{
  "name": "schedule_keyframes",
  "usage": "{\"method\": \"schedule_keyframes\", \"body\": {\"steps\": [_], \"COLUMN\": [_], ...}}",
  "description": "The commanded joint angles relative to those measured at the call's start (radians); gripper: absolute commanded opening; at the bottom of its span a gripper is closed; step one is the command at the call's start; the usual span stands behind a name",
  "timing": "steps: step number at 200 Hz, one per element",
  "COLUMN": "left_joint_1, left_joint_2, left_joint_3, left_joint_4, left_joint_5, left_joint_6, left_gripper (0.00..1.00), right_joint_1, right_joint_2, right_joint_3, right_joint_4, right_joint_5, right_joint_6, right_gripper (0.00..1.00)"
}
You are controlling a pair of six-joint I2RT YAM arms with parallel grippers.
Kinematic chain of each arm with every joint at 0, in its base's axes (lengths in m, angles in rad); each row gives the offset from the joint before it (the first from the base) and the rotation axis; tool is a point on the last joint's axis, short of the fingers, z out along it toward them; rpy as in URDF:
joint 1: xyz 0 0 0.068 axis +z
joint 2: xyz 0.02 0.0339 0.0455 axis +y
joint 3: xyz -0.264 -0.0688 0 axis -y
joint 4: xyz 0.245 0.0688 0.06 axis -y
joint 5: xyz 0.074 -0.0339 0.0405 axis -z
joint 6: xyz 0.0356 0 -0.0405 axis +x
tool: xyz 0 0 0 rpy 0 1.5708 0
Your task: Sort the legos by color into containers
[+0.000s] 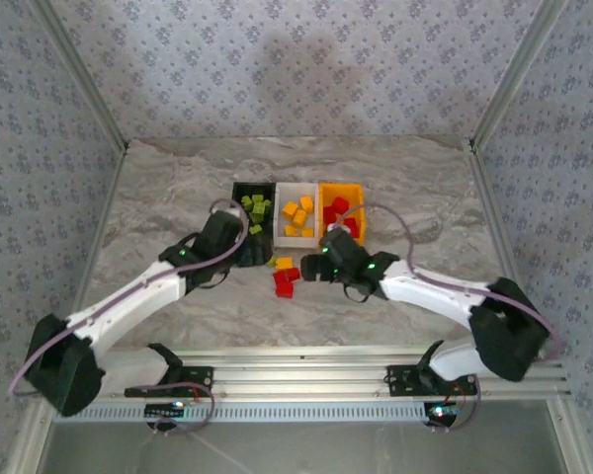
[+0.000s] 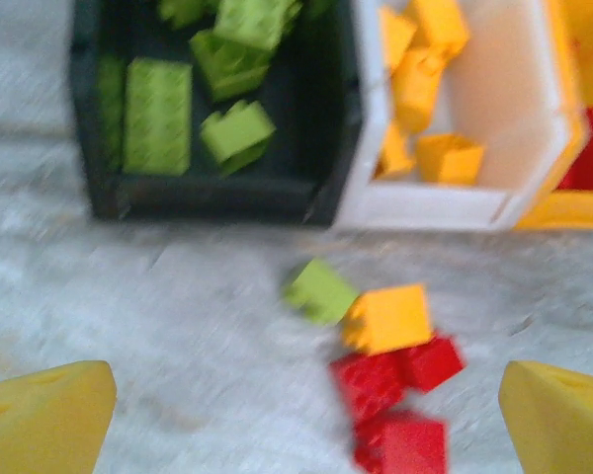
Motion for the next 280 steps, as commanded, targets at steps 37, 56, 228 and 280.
{"method": "schedule_keyframes", "body": {"steps": [37, 56, 228, 280], "left_joint_1": [-0.003, -0.002, -0.024, -0.058], "left_joint_2": [-0.256, -0.273, -0.020, 0.127], "left_joint_3": [-0.173, -0.195, -0.118, -0.069], "left_joint_4": [-0.119, -0.122, 0.073, 0.138], "left_joint_5": [-0.103, -0.104, 0.027, 0.052], "left_joint_6": [-0.110, -0.120, -0.009, 0.003], "left_gripper": [0.99, 0.99, 0.99, 1.00], "right_joint_1": [0.178, 0.201, 0.039, -0.254], "right_joint_2": [0.281, 0.344, -0.064, 0.079], "right_joint_3": [0.210, 0.262, 0.103, 0.321], "right_joint_4": [-0.021, -0.076, -0.235, -0.239], "right_joint_5": [0.109, 0.140, 0.167, 0.047], "right_joint_6": [0.110, 0.123, -0.004, -0.170], "right_gripper": [0.94, 0.93, 0.35, 0.35]}}
